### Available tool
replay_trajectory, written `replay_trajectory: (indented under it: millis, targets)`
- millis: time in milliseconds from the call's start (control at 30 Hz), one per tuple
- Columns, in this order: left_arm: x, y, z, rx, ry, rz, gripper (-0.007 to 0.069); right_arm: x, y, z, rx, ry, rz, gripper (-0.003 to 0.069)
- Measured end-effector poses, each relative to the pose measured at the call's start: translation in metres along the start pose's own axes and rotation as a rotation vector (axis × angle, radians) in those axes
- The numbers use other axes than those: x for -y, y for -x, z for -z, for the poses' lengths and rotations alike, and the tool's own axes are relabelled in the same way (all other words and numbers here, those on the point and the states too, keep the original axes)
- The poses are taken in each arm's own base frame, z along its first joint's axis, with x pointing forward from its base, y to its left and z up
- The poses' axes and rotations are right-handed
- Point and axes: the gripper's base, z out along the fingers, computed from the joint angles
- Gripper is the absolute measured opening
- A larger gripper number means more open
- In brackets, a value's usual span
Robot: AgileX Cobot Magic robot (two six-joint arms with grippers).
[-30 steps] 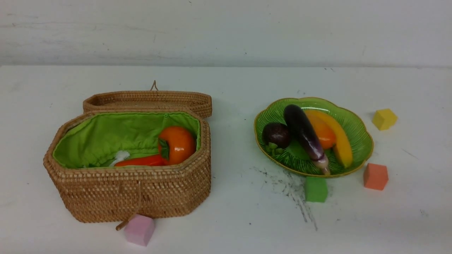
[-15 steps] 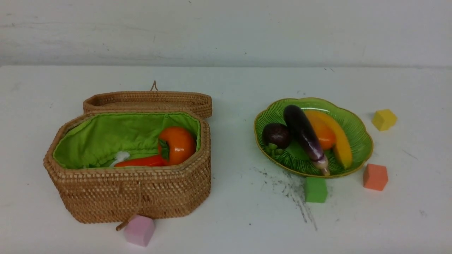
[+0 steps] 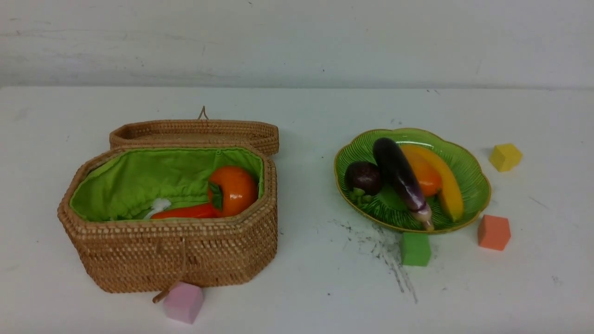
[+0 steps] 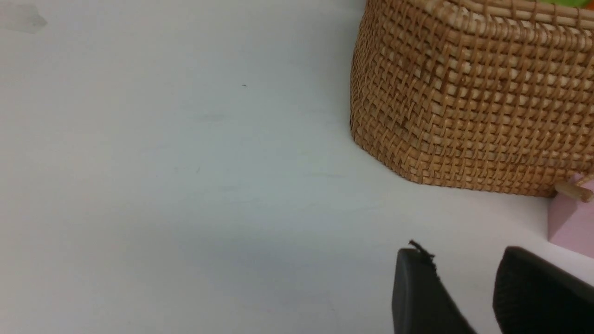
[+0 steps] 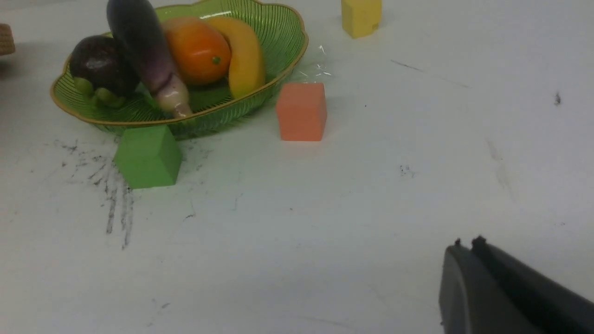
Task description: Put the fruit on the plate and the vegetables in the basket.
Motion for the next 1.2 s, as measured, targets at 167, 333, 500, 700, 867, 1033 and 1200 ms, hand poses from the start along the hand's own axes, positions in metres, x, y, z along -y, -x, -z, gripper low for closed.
replay_trajectory:
  millis: [167,333,500,700,867,1033,1200]
  targets:
    - [0.0000,0.0000,0.0000,0.000,0.000,0.000,0.0239,-0.0001,0.0000,0.0000,0.000,0.001,-0.002,0.0018]
    - [0.0000,0.0000,0.0000,0.000,0.000,0.000,0.0239,-0.0001,0.0000,0.0000,0.000,0.001,-0.003,0.0019]
    - [0.0000,0.0000,0.0000,0.000,0.000,0.000,0.0239,-0.0001,0.0000,0.0000,0.000,0.001,-0.003,0.0024]
    - [0.0001,0.0000,0.0000,0.000,-0.002,-0.001,0.0239,-0.0001,0.0001,0.0000,0.001,0.001,-0.003,0.0028]
    - [0.0026,-0.0004,0.0000,-0.006,-0.048,-0.016,0.0239,-0.0001,0.0001,0.0000,0.001,0.001,-0.003,0.0036]
    - [0.0047,-0.0006,0.0002,-0.010,-0.086,-0.029,0.0239,-0.0001,0.0001,0.0000,0.001,0.001,-0.003,0.0036]
    - [0.0056,-0.0008,0.0003,-0.013,-0.103,-0.035,0.0239,-0.0001,0.0001,0.0000,0.001,0.001,-0.003,0.0043]
